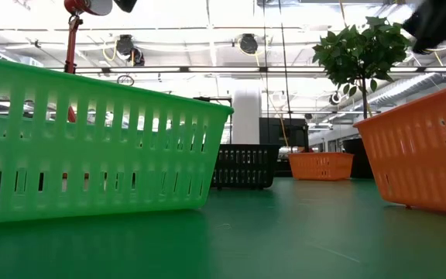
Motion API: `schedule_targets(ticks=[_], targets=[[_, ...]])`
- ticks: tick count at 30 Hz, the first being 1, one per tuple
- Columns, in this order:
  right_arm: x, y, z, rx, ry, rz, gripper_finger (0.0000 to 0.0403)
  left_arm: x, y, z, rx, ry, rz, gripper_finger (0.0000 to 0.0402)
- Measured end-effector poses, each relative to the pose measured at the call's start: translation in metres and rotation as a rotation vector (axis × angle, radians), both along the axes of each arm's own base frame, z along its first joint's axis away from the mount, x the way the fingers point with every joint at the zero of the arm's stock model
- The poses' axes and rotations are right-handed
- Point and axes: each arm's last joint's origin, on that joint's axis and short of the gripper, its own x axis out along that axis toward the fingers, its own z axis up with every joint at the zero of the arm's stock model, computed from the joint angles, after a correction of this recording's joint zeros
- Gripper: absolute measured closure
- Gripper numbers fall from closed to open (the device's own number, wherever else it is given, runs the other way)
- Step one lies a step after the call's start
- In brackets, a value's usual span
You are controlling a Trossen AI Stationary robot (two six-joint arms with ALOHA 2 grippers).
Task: Stack baskets by color
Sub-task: Stack the bottom left orange bin on top of the bottom right orange bin
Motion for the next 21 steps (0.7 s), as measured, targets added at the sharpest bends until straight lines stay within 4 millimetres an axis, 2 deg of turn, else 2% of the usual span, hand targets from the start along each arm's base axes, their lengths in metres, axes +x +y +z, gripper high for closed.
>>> schedule_targets(ticks=[4, 9, 14, 21], targets=[[0.012, 0.005, 0.002, -0.087, -0.151, -0.042, 0.0293, -0.007, -0.011, -0.005, 0.006, 0.046, 0.042, 0.0371], [0.025, 0.012, -0.004, -0.226, -0.283, 0.034, 0.0293, -0.016, -0.034, -0.015, -0.006, 0.1, 0.063, 0.0371], [0.029, 0.013, -0.009, -0.27, -0.297, 0.068, 0.0293, -0.019, -0.061, -0.03, -0.041, 0.159, 0.045, 0.037], [0.029, 0.009, -0.015, -0.285, -0.282, 0.063, 0.0293, -0.021, -0.077, -0.061, -0.081, 0.316, 0.131, 0.037]])
